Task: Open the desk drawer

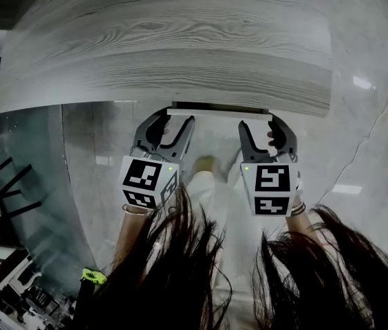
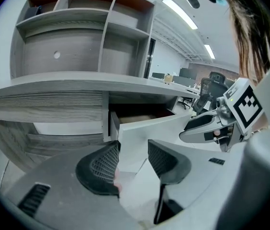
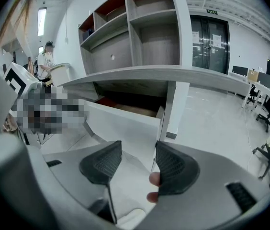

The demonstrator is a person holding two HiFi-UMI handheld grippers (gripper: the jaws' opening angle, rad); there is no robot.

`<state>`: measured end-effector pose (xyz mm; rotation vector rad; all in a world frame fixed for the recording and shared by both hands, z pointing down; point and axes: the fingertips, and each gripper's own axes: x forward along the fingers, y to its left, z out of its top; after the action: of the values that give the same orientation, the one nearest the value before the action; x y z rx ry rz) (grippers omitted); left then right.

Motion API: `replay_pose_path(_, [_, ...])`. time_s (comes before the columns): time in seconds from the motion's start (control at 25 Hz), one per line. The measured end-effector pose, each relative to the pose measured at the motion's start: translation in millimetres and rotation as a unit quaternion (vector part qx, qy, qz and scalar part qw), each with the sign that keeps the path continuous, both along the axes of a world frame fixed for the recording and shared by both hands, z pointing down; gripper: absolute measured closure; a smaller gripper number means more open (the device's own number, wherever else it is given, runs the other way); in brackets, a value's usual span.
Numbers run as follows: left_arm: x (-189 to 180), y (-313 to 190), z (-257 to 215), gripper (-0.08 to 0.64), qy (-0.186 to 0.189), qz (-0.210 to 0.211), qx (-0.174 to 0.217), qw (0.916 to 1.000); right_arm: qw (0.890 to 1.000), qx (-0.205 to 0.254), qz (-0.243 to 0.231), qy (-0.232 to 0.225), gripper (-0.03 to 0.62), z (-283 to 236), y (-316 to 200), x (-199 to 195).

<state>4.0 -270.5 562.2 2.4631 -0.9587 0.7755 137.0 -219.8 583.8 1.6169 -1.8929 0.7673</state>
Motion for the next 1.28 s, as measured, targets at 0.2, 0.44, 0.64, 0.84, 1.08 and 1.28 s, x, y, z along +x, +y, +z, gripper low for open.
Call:
replay_pose_path(0.2, [-2,6,3,0.383,-0.004,0.009,0.001,1.0,1.0,-0.001,0.003,0.007,0.383,2,6,-2])
replay_pose_path(0.44, [-5,18,3,0.383,-0.004,0.012,-0.007,0.9999,1.0,-0.001,0.012,0.004,0.382,3,17,-5])
replay_pose_path(0.64, [-10,26,8,0.383,-0.009,0.019,-0.01,0.9997,1.0,-0.008,0.009,0.003,0.382,6,25,-9])
replay_pose_path(0.84, [-12,34,10,0.383,-0.013,0.018,-0.02,0.9996,1.0,-0.011,0.006,0.005,0.383,8,30,-11])
replay_pose_path(1.08, [-14,39,14,0.383,-0.018,0.02,-0.021,0.9994,1.0,-0.016,0.001,0.005,0.383,12,37,-12])
replay_pose_path(1.28, [-14,47,18,0.383,-0.023,0.02,-0.028,0.9991,1.0,-0.021,0.0,0.007,0.383,18,45,-13])
